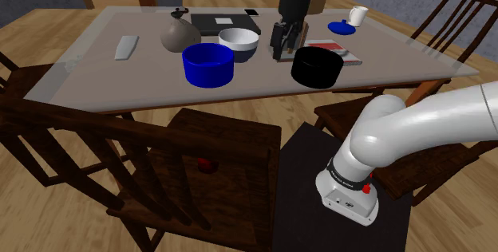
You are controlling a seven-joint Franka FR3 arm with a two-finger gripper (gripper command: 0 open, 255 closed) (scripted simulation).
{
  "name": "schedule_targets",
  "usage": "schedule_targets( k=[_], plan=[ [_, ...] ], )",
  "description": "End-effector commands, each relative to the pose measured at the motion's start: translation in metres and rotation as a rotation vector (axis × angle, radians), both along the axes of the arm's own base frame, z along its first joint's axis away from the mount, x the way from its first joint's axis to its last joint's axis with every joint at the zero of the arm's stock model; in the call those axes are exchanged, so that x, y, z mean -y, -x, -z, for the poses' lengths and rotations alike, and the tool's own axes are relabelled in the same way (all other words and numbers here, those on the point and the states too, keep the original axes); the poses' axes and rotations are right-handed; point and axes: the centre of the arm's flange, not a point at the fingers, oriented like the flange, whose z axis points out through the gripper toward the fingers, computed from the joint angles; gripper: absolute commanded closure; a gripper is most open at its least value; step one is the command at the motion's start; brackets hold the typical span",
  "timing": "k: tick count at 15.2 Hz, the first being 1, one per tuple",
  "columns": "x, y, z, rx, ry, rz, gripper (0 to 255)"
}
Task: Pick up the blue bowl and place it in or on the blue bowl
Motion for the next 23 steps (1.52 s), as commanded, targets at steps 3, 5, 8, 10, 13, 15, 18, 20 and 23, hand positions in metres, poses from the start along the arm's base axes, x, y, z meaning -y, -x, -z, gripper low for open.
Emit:
schedule_targets(
  k=[3,5,8,10,13,15,18,20,23],
  plan=[
    [0.016,-0.022,0.002,0.003,-0.012,0.004,0],
    [0.032,-0.044,0.004,0.006,-0.024,0.007,0],
    [0.056,-0.076,0.007,0.010,-0.042,0.013,0],
    [0.072,-0.098,0.009,0.013,-0.054,0.017,0],
    [0.096,-0.130,0.013,0.017,-0.072,0.022,0],
    [0.112,-0.152,0.015,0.019,-0.084,0.026,0],
    [0.137,-0.184,0.019,0.024,-0.102,0.032,0],
    [0.153,-0.206,0.022,0.026,-0.115,0.036,0],
    [0.175,-0.235,0.026,0.030,-0.131,0.041,0]
  ],
)
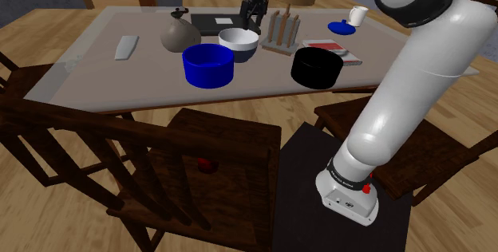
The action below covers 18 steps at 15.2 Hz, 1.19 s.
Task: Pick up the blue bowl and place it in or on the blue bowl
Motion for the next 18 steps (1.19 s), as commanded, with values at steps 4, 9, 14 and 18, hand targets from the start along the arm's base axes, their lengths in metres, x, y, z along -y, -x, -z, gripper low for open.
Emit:
schedule_targets(
  k=[4,9,14,18],
  plan=[
    [0.010,-0.009,0.026,-0.005,-0.006,0.009,0],
    [0.008,-0.010,0.045,-0.005,-0.005,0.009,0],
    [0.008,-0.010,0.045,-0.005,-0.006,0.009,0],
    [0.009,-0.009,0.044,-0.005,-0.006,0.009,255]
  ],
)
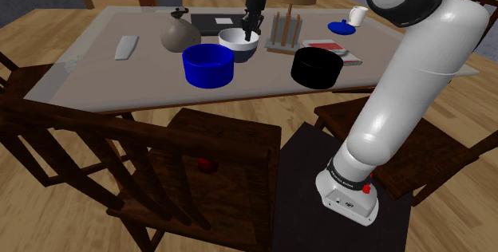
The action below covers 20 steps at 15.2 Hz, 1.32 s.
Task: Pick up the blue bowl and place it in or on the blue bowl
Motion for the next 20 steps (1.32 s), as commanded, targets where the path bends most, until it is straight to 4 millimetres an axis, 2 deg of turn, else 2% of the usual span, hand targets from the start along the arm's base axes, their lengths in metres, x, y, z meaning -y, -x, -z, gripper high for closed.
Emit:
schedule_targets(
  k=[1,7,20],
  plan=[
    [0.002,0.001,0.001,-0.002,-0.001,0.004,255],
    [0.002,0.000,0.002,-0.002,-0.001,0.004,255],
    [0.002,0.000,-0.067,-0.002,-0.001,0.004,255]
  ],
)
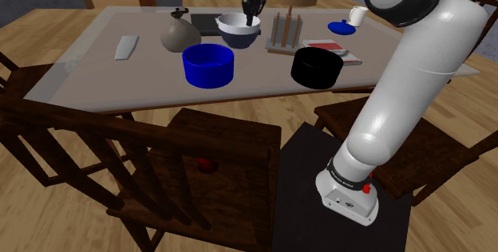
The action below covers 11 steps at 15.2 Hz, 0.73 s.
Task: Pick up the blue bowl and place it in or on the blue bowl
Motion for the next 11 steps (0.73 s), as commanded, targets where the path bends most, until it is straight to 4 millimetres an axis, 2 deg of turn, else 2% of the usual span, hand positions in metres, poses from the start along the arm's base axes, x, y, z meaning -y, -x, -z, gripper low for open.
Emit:
schedule_targets(
  k=[1,11],
  plan=[
    [0.001,0.000,-0.011,0.001,0.000,0.001,255],
    [0.001,0.000,-0.064,0.001,0.000,0.001,255]
  ],
)
